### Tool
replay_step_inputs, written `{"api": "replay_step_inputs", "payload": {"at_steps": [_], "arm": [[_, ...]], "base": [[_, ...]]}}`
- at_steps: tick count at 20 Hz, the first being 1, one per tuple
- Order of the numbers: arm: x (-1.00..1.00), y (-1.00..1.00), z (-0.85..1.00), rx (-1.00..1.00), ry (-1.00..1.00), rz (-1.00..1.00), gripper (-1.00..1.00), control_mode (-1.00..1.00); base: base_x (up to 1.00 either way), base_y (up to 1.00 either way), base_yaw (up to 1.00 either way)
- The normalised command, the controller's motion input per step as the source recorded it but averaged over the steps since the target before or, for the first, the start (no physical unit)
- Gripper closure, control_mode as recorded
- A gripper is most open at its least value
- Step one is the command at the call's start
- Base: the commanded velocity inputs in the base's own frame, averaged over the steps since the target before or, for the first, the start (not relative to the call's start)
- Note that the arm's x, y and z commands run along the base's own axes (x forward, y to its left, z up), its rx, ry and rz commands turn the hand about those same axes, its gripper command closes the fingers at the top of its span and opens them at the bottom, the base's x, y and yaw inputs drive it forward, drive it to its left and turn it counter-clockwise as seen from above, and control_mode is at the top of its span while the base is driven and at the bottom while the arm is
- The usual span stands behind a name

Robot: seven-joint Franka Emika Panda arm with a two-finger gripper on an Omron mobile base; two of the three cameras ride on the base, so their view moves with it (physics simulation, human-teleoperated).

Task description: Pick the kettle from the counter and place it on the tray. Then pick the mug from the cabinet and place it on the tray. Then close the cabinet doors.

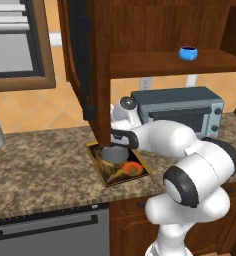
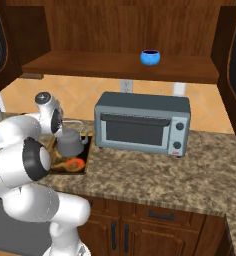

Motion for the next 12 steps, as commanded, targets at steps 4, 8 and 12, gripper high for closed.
{"api": "replay_step_inputs", "payload": {"at_steps": [4,8,12], "arm": [[-0.51,-0.15,0.52,0.0,0.0,0.02,-1.0,-1.0],[-0.58,-0.26,0.47,0.0,-0.01,0.17,-1.0,-1.0],[-0.6,-0.34,0.45,0.0,-0.05,0.25,-1.0,-1.0]], "base": [[0.0,0.0,0.0],[0.0,0.0,0.0],[0.0,0.0,0.0]]}}
